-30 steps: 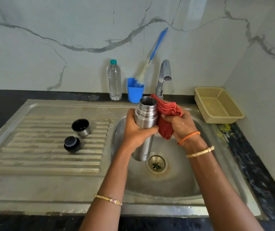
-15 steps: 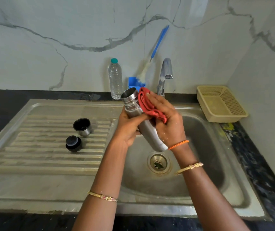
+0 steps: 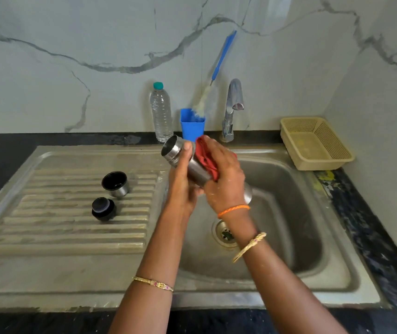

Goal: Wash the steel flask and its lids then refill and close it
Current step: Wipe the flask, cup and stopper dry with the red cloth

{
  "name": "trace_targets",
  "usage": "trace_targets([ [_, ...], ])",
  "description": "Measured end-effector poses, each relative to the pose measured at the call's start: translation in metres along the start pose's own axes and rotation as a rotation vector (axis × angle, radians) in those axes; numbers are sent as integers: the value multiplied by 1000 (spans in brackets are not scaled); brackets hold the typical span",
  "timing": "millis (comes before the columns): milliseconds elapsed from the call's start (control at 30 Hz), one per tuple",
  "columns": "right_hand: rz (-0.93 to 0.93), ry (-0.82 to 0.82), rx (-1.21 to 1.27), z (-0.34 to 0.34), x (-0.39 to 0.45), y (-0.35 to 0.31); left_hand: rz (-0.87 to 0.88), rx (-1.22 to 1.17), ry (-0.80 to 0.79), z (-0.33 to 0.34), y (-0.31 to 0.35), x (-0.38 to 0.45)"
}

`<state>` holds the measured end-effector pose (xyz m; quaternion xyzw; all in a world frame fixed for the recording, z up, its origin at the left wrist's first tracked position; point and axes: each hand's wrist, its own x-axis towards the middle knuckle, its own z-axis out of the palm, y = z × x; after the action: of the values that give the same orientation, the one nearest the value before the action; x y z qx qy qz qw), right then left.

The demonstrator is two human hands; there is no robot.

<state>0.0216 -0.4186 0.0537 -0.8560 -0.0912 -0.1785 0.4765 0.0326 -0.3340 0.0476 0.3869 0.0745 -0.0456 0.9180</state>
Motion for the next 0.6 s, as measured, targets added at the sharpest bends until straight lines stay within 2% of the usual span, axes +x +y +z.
trace_targets([
  [67,-9,5,-31,11,-8,-29,-45,-182,-72,5,-4,-7],
  [133,-43,28,-129,17,-19,-38,-88,-282,-79,10,-6,-13],
  [233,-213,98,-383,15,-40,0,26,-274,118,5,2,-10],
  [300,-187,89,-500,6,-54,36,132,-330,231,-2,11,-4],
  [367,-73,90,-428,-1,-62,71,151,-348,230,-4,18,1],
  [467,288,147,58,-11,-60,86,128,-370,210,1,24,0],
  [533,562,212,151,-19,-54,82,105,-322,220,7,22,-1],
  [600,730,319,233,-19,-49,87,78,-260,291,8,14,-1],
])
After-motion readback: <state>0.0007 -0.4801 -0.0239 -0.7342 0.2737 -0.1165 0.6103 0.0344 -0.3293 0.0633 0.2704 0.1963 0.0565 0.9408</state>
